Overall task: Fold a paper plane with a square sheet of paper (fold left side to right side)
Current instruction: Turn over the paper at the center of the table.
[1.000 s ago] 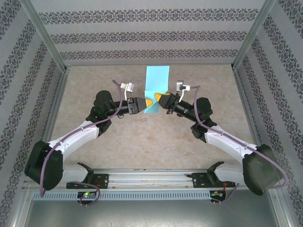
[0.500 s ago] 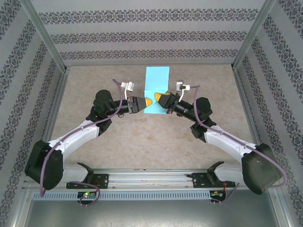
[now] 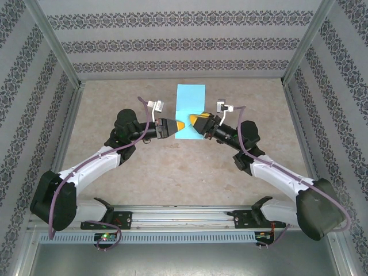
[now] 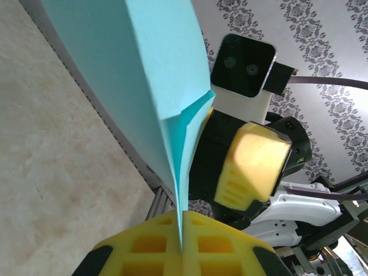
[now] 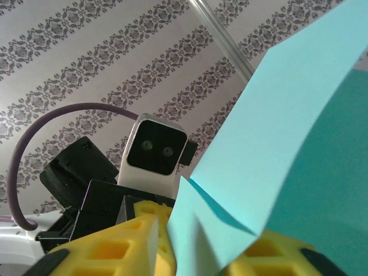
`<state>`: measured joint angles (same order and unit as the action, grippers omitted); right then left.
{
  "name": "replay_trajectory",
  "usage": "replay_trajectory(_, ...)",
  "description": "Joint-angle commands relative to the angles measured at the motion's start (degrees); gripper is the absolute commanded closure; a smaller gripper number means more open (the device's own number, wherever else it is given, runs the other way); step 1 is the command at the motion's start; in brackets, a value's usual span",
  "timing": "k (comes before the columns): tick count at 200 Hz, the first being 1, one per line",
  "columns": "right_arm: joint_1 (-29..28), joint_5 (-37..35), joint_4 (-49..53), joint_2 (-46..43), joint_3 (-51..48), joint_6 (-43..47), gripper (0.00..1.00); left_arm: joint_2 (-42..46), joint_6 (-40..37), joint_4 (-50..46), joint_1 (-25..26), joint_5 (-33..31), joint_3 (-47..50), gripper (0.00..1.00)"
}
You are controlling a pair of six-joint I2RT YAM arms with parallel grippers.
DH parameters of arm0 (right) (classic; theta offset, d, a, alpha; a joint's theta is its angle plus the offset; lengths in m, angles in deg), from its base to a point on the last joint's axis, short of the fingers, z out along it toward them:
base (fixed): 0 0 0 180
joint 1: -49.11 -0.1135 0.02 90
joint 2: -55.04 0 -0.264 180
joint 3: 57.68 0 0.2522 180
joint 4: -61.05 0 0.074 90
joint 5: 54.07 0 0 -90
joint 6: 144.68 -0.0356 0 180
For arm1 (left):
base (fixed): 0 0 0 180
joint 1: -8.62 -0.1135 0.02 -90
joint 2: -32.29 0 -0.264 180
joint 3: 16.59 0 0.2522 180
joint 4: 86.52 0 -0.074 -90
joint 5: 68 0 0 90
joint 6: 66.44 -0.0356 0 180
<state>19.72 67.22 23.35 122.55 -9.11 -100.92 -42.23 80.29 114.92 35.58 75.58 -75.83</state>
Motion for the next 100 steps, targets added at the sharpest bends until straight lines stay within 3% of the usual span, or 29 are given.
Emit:
replay_trajectory(1,1.6,-1.8,0.9,-3.5,-1.7,1.4,0.61,2.1,-5.1,-5.7,0.4,0.4,-2.3,1.00)
replay_trajectory(49,5.2,-7.1,18.6,-11.1,-3.1,4.9,0.45,4.1,-20.7,-29.4,0.4,-1.3,-8.7,1.00)
replay_trajectory(100,8.7,-17.3,42.1,-19.0,-3.6,11.5,0.26,5.3,-38.6,-60.3,0.4,-12.9,-20.0,1.00)
